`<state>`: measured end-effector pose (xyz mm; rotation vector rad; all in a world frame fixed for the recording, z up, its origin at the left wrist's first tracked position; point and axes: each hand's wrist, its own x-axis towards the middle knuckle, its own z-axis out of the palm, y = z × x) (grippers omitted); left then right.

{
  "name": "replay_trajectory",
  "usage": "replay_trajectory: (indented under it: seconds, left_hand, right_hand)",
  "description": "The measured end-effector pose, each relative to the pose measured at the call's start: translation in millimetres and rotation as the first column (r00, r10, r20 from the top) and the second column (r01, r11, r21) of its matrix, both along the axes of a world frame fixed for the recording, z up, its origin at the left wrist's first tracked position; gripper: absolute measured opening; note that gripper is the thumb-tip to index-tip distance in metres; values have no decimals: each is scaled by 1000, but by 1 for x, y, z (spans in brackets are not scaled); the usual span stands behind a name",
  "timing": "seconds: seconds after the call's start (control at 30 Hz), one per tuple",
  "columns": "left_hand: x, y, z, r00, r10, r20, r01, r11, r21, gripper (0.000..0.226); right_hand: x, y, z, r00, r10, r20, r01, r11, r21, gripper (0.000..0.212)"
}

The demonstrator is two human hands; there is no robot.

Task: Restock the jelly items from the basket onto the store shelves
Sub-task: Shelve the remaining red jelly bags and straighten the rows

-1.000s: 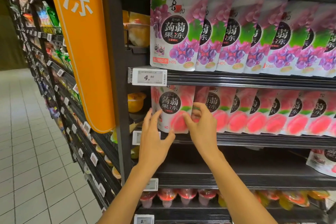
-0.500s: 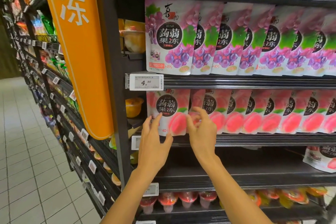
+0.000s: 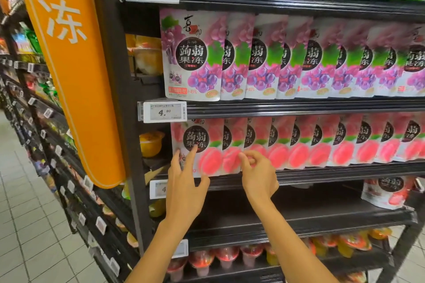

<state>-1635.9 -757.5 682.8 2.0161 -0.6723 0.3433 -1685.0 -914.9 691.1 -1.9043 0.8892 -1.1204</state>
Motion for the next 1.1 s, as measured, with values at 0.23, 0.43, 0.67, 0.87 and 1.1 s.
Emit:
replay_trajectory:
  seconds: [0.23, 0.43, 0.67, 0.87, 1.1]
  left_hand:
    - [-4, 2, 0, 1000, 21, 11, -21, 1000, 13, 71]
    - [-19, -1, -6, 998, 33, 53, -30, 998, -59, 56]
    - [-52, -18, -59, 996, -66, 54, 73, 987, -140, 30]
    - [-89, -38, -165, 910, -178, -374, 152, 983, -98, 22]
    - [-161, -79, -321, 701, -40, -712, 153, 984, 94, 15]
  right_hand:
    - [0, -1, -2, 1000, 10, -1, -10, 1000, -8, 18]
    - [-12, 0, -14, 997, 40, 62, -41, 999, 21, 13]
    - [-56, -9, -87, 998, 53, -26, -51, 996, 75, 15]
    - [-118, -39, -193, 940, 273, -204, -196, 923, 333, 12]
    - [-203, -94, -332, 780, 470, -414, -199, 813, 548, 28]
